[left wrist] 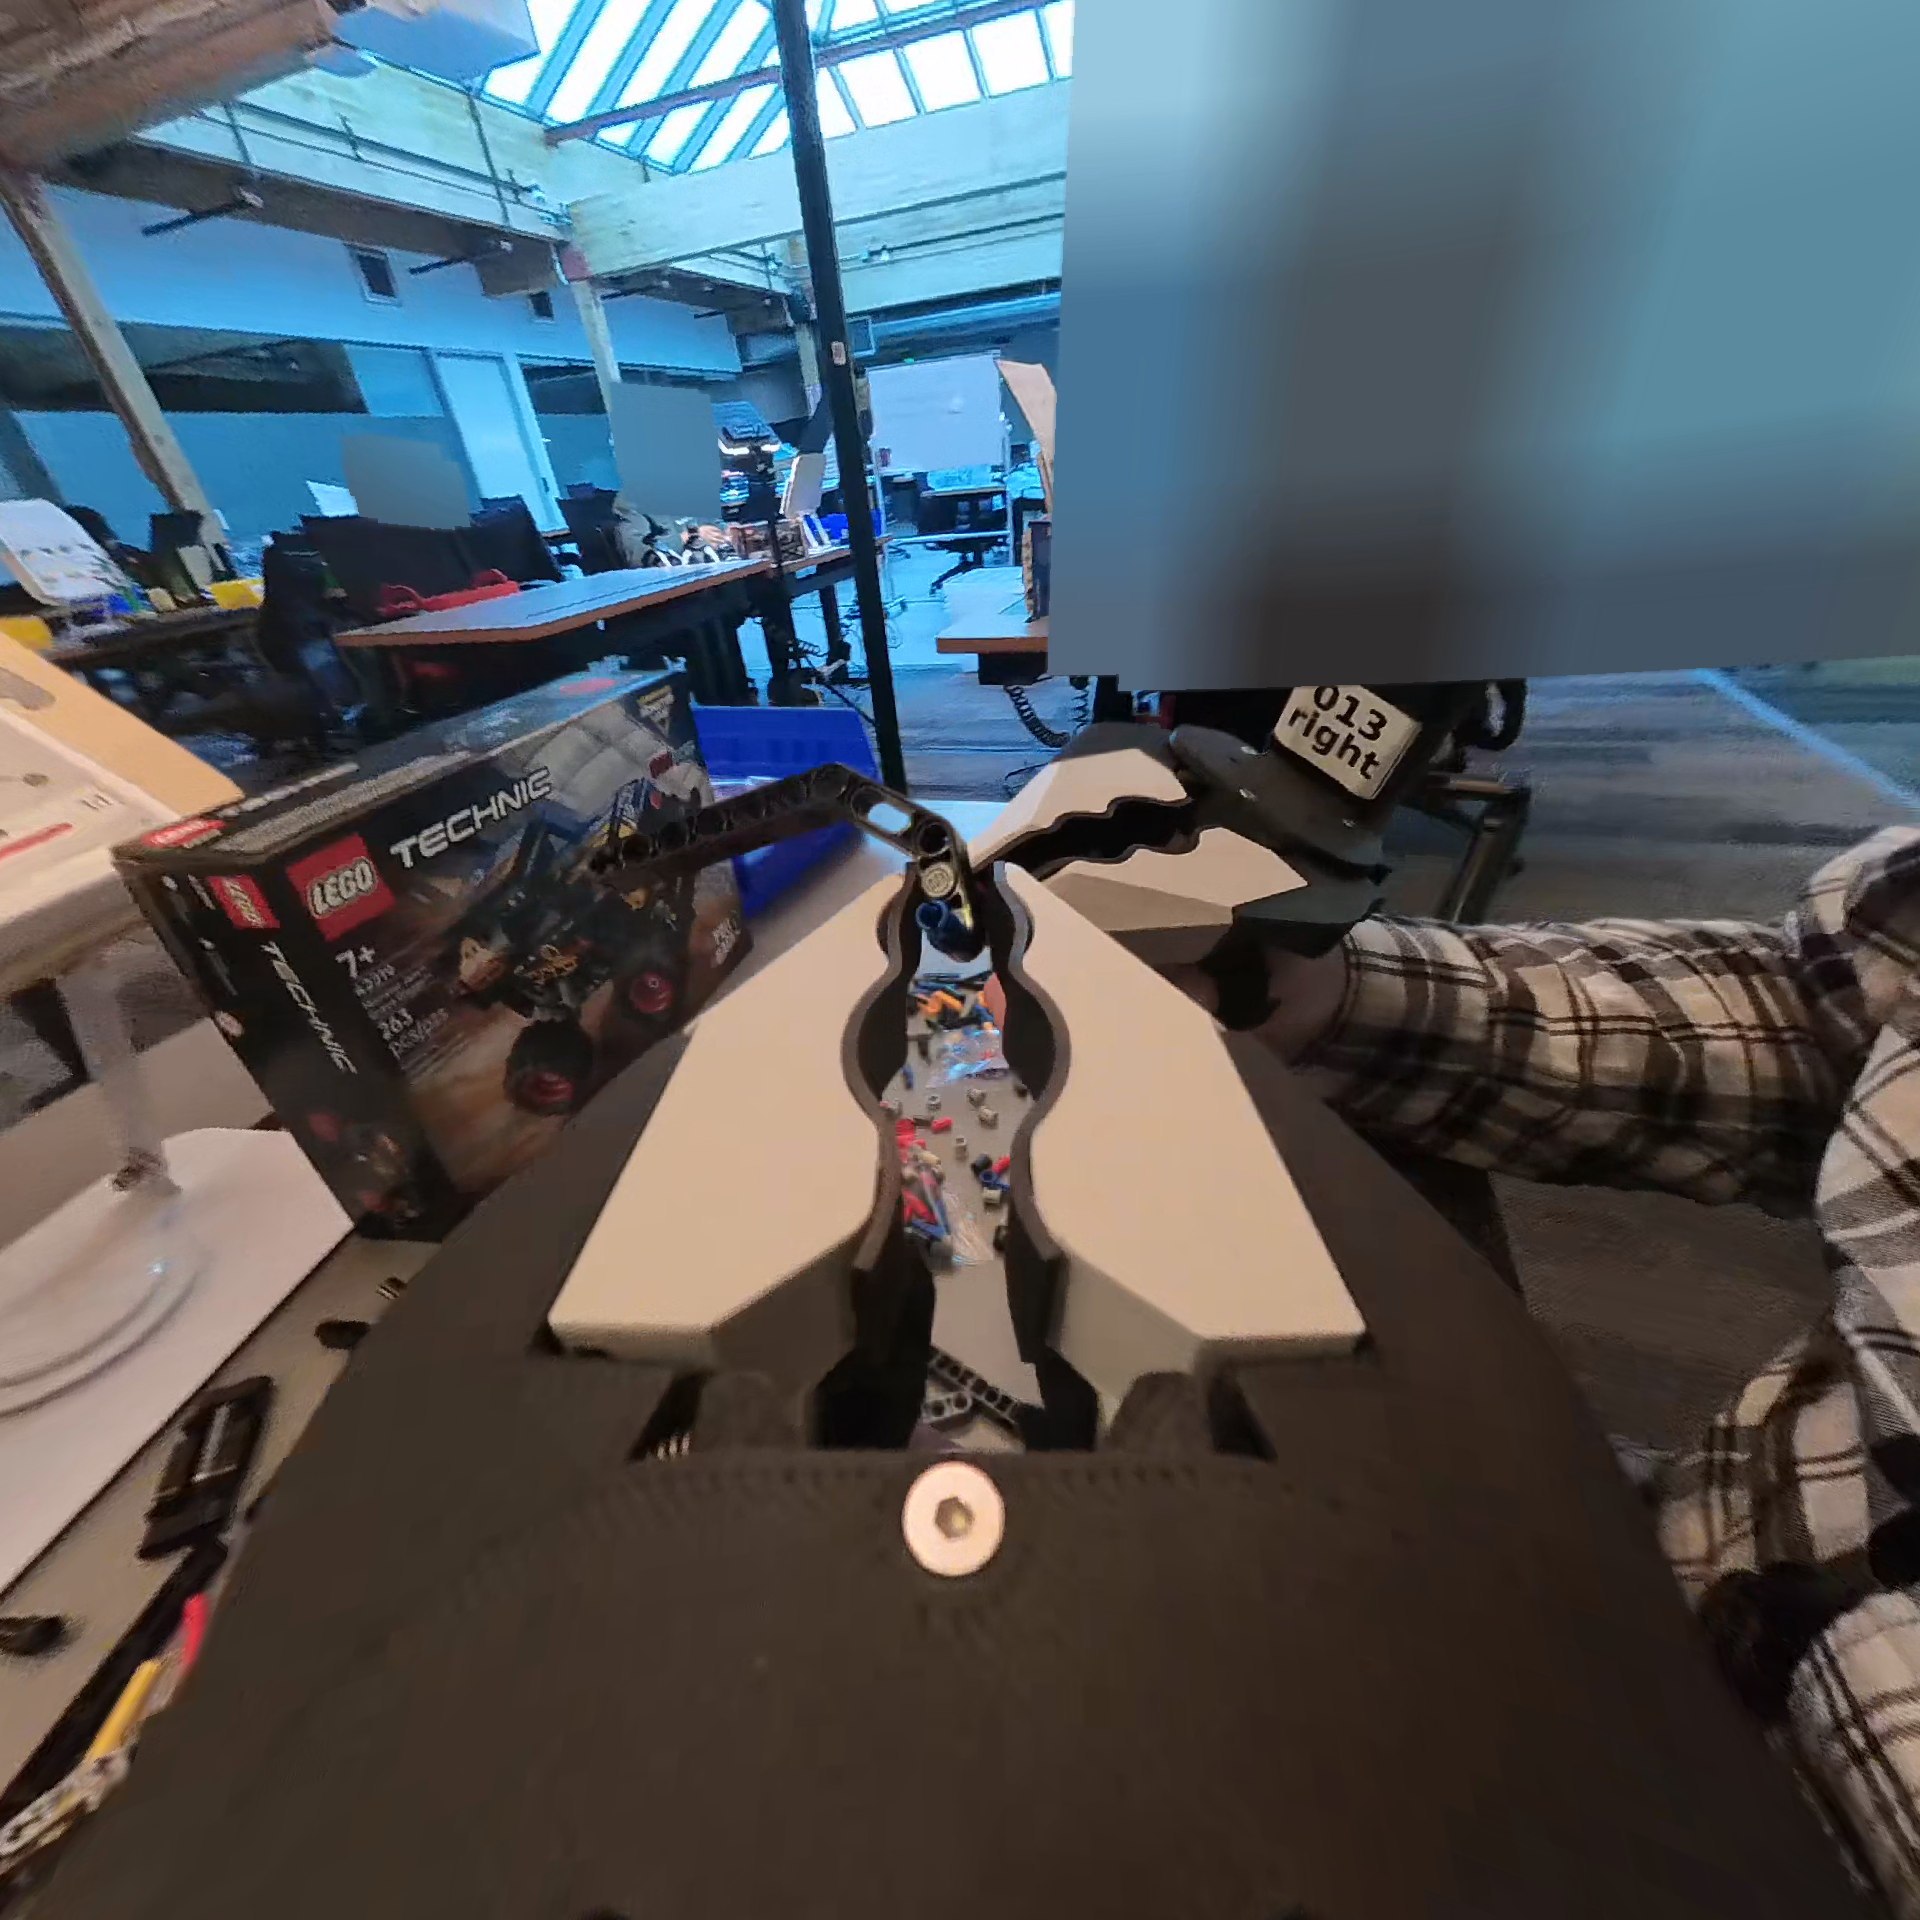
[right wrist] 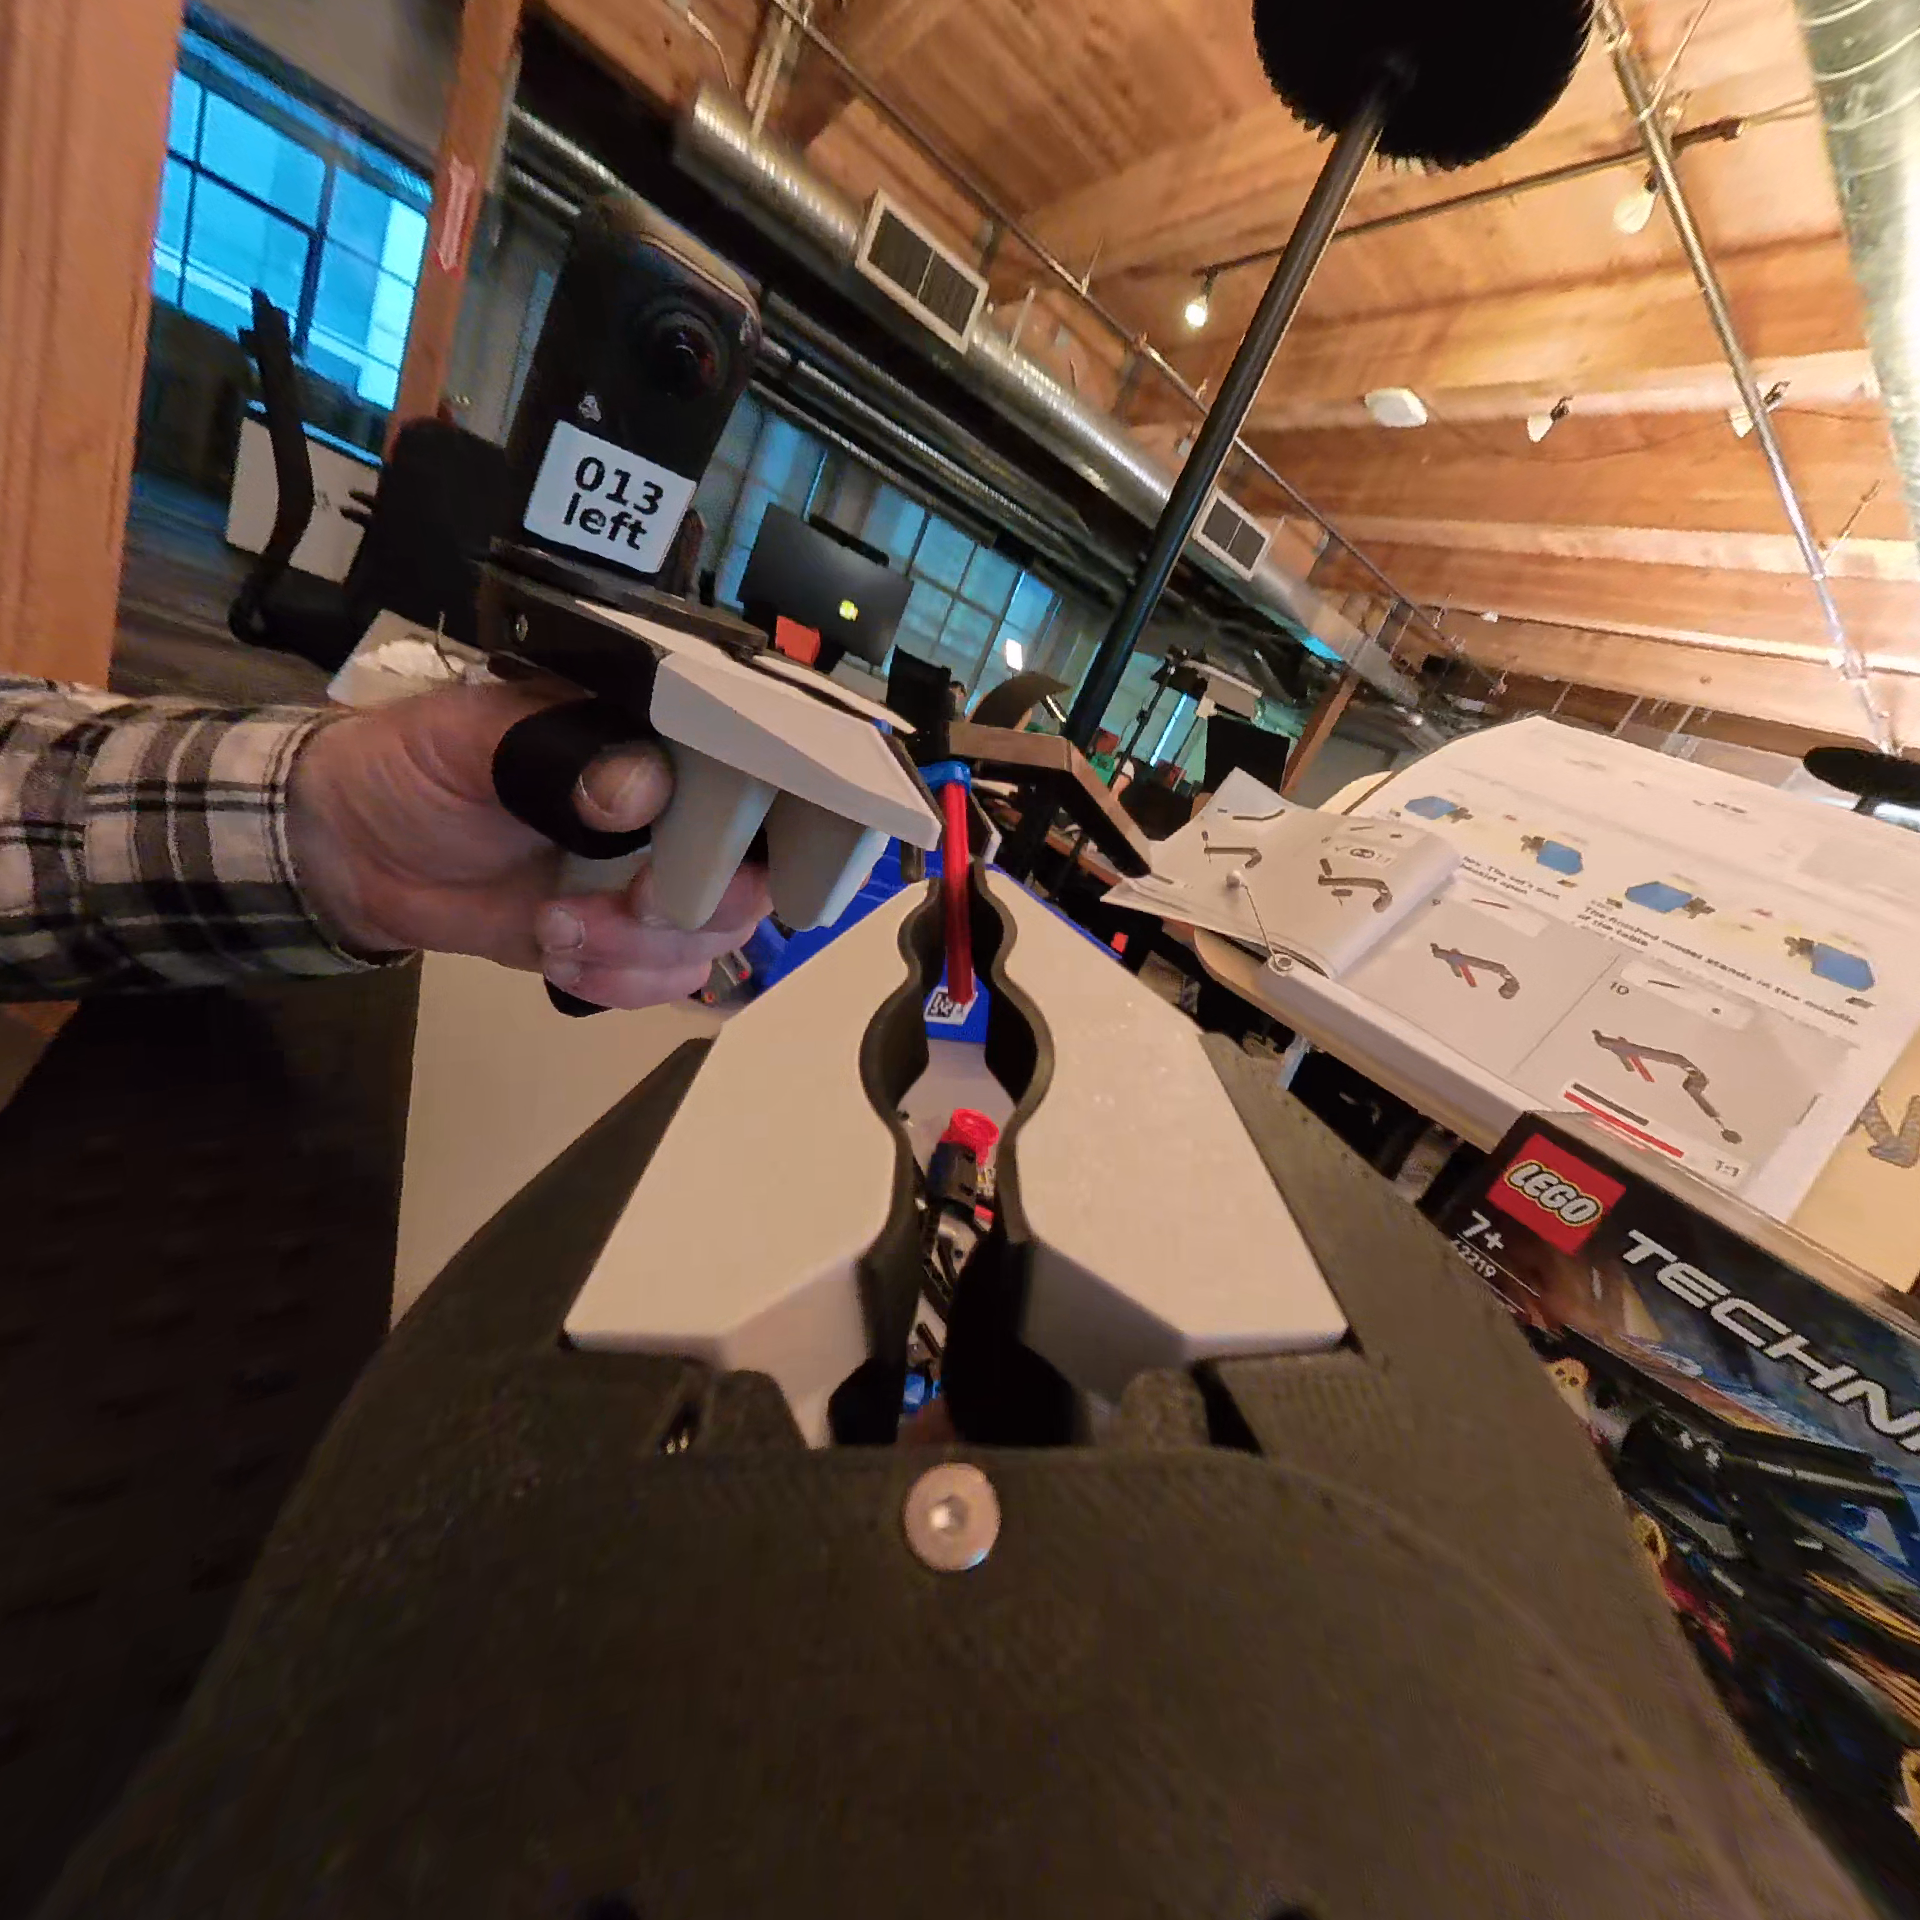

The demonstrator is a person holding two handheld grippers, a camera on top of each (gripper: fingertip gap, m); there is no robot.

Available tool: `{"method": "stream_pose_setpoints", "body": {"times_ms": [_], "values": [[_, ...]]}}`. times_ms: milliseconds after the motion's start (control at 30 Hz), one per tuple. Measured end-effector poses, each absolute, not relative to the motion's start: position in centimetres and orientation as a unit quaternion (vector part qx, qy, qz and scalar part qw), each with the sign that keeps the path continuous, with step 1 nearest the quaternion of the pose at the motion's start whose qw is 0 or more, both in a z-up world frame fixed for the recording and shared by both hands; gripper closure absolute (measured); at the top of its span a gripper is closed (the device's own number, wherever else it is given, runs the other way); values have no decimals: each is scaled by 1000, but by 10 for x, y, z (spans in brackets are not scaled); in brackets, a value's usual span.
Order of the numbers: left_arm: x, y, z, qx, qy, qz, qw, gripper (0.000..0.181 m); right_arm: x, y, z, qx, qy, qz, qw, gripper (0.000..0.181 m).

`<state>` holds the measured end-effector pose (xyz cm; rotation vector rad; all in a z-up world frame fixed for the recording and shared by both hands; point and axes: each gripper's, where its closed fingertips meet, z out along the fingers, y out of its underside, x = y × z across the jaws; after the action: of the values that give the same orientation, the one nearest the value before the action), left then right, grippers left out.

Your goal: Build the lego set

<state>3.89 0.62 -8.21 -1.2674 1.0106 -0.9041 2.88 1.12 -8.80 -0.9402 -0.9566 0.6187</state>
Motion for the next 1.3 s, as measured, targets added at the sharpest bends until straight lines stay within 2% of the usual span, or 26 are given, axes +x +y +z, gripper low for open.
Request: {"method": "stream_pose_setpoints", "body": {"times_ms": [200,300,667,1033,1300], "values": [[43,3,-70,-543,443,-356,618,169,34,6,-78,-412,-429,305,744,180],[43,1,-65,-541,433,-389,607,171,34,5,-73,-408,-429,291,752,179],[39,-3,-59,-529,374,-540,537,176,31,4,-65,-396,-468,121,781,181],[32,1,-64,-522,349,-581,518,176,24,6,-70,-388,-507,-34,769,180],[33,-4,-66,-517,352,-615,480,175,23,3,-68,-379,-534,-57,753,181]]}}
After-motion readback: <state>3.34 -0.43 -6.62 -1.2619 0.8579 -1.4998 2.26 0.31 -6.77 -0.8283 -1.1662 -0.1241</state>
